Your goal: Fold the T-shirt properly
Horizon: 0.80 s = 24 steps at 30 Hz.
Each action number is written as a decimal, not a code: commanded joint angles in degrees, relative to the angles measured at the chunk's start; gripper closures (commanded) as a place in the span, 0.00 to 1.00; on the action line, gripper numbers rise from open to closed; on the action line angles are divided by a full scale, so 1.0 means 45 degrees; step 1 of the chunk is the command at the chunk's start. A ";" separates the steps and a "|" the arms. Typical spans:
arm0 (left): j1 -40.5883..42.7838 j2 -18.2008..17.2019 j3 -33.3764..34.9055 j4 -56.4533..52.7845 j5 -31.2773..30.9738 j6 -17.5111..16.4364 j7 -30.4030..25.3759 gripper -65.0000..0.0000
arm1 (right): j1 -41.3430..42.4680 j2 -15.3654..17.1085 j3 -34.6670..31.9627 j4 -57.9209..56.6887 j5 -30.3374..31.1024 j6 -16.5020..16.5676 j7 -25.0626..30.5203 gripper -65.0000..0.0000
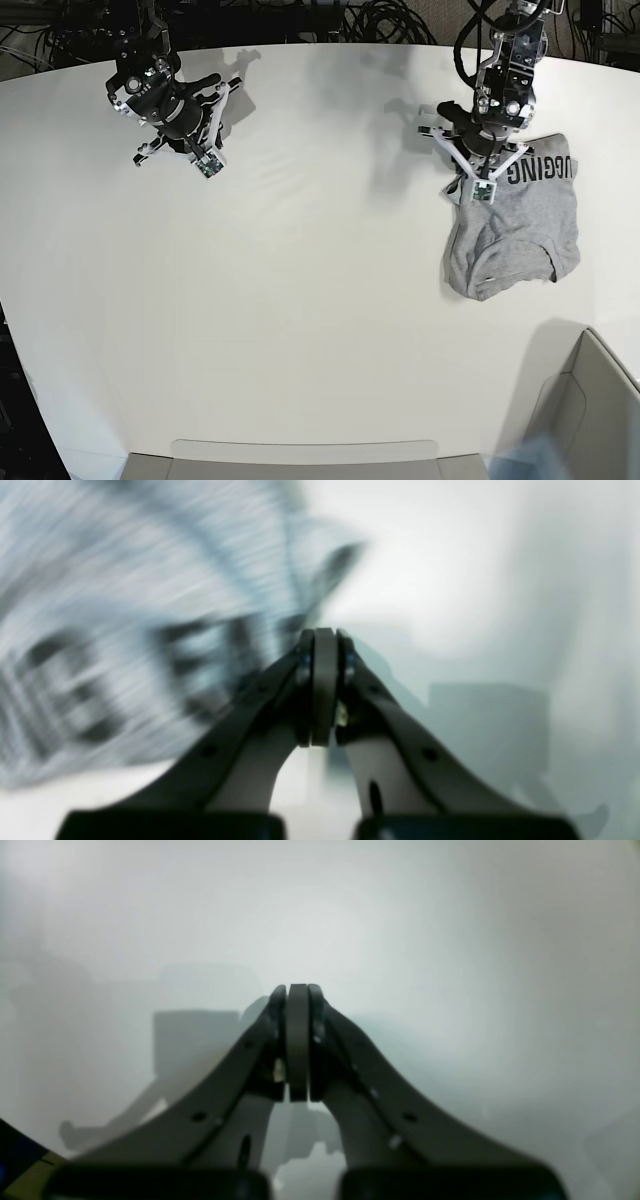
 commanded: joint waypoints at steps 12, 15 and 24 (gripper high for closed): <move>0.1560 0.0511 -0.1733 0.3444 0.0057 0.0062 -0.0081 1.00 | -0.0823 0.0028 0.0025 0.1604 0.0102 -0.0005 0.3002 1.00; 0.2166 0.1156 -0.1733 0.4284 0.0077 0.0082 -0.0081 1.00 | -0.1488 0.0106 0.0044 0.1721 0.0102 -0.0005 0.3784 1.00; 0.5624 0.1332 -0.2963 0.4381 0.0038 0.0082 -0.1605 1.00 | -0.5492 0.1493 0.0435 0.1799 0.1235 -0.0025 0.4780 1.00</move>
